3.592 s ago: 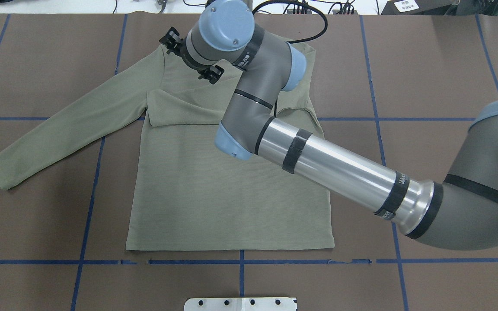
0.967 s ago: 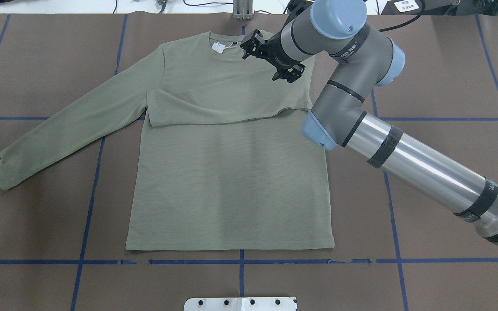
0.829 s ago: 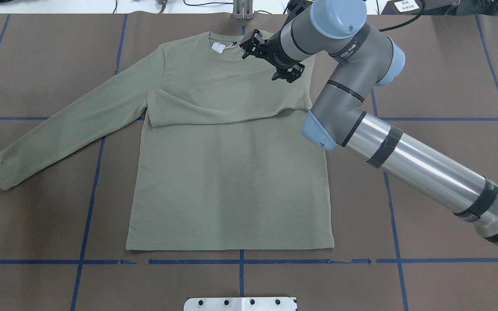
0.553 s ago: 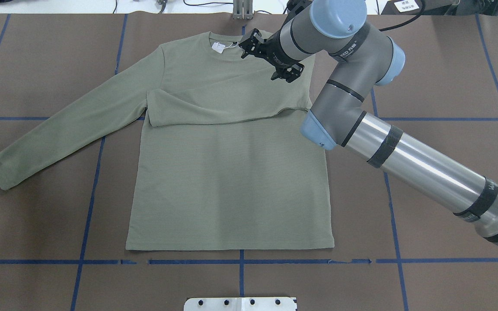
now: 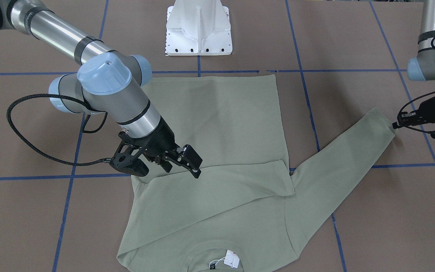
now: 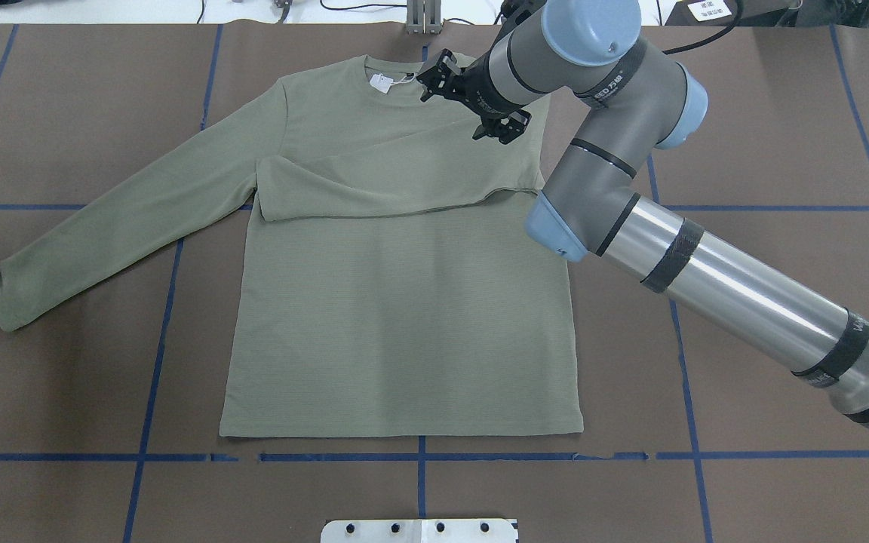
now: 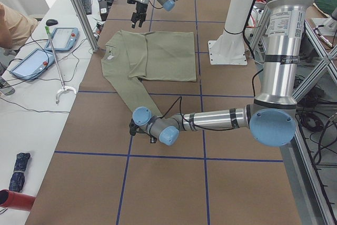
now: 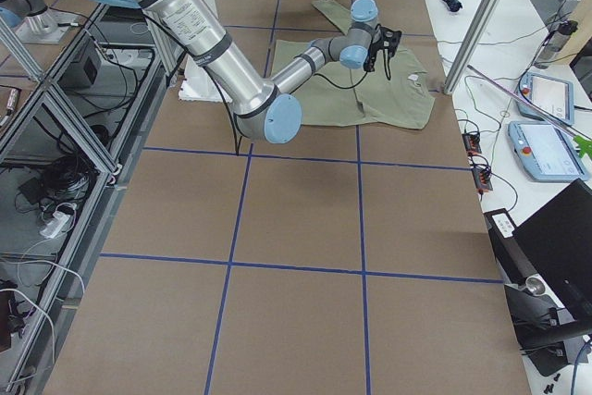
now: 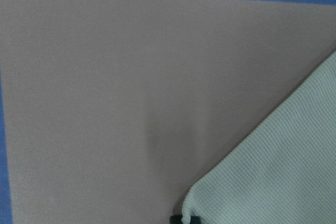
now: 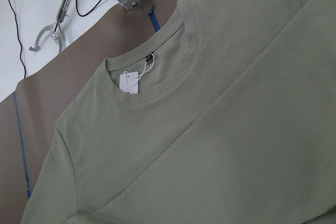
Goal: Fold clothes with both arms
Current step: 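Fold the other cuff toward the collar with the left gripper while the right withdraws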
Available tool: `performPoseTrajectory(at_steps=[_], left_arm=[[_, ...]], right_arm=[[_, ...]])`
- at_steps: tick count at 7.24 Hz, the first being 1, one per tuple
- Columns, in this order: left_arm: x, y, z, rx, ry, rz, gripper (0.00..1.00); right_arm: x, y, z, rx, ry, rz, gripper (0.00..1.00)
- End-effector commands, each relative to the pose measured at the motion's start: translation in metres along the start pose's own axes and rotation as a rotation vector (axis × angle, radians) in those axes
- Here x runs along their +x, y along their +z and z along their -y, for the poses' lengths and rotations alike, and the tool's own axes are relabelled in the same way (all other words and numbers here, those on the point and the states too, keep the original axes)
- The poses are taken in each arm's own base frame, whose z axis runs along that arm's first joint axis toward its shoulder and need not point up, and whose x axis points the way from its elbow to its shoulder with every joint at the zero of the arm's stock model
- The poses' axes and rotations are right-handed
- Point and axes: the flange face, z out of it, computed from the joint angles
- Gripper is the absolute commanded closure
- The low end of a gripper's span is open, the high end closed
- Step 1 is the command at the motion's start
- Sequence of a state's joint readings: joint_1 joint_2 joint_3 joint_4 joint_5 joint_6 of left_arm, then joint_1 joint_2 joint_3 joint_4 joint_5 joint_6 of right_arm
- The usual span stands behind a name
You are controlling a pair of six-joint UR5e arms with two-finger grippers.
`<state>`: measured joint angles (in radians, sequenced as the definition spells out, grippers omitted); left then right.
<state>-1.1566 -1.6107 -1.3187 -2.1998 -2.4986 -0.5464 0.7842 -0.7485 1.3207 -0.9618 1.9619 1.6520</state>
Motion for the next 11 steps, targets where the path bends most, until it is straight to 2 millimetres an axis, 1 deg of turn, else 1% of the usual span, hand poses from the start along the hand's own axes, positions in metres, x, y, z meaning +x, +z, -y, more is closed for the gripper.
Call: performPoseTrajectory(at_steps=[1,2,3,4,5,6,7,8,9,10,11], left_arm=[[0.057,-0.034,0.003,0.030,0.071,-0.074,1.00],[0.091,-0.052,-0.002,0.015,0.097,-0.144,1.00],[0.138,-0.074,0.008,0.025,0.048,-0.197,1.00],[0.193,-0.100,0.026,0.051,0.018,-0.241,1.00],[0.249,-0.126,0.049,0.076,-0.031,-0.284,1.00],[0.323,-0.150,0.069,0.078,-0.093,-0.336,1.00],[0.402,-0.162,0.081,0.058,-0.157,-0.380,1.00],[0.472,-0.171,0.091,0.115,-0.201,-0.403,1.00],[0.559,-0.161,0.107,0.163,-0.255,-0.424,1.00],[0.666,-0.135,0.130,0.236,-0.305,-0.426,1.00],[0.738,-0.104,0.149,0.338,-0.321,-0.432,1.00]], right_arm=[[0.007,-0.008,0.014,-0.004,0.003,-0.002,0.01],[0.035,-0.027,0.034,-0.034,0.015,-0.009,0.01],[0.067,-0.048,0.054,-0.034,0.003,-0.014,0.01],[0.103,-0.062,0.072,-0.015,-0.034,-0.035,0.00],[0.140,-0.077,0.094,0.008,-0.071,-0.060,0.00],[0.180,-0.094,0.112,0.025,-0.101,-0.086,0.00],[0.209,-0.119,0.135,0.018,-0.109,-0.094,0.00],[0.250,-0.143,0.147,0.003,-0.105,-0.108,0.00],[0.286,-0.175,0.159,-0.004,-0.159,-0.113,0.00],[0.311,-0.194,0.168,-0.036,-0.174,-0.111,0.00],[0.321,-0.204,0.175,-0.038,-0.174,-0.108,0.00]])
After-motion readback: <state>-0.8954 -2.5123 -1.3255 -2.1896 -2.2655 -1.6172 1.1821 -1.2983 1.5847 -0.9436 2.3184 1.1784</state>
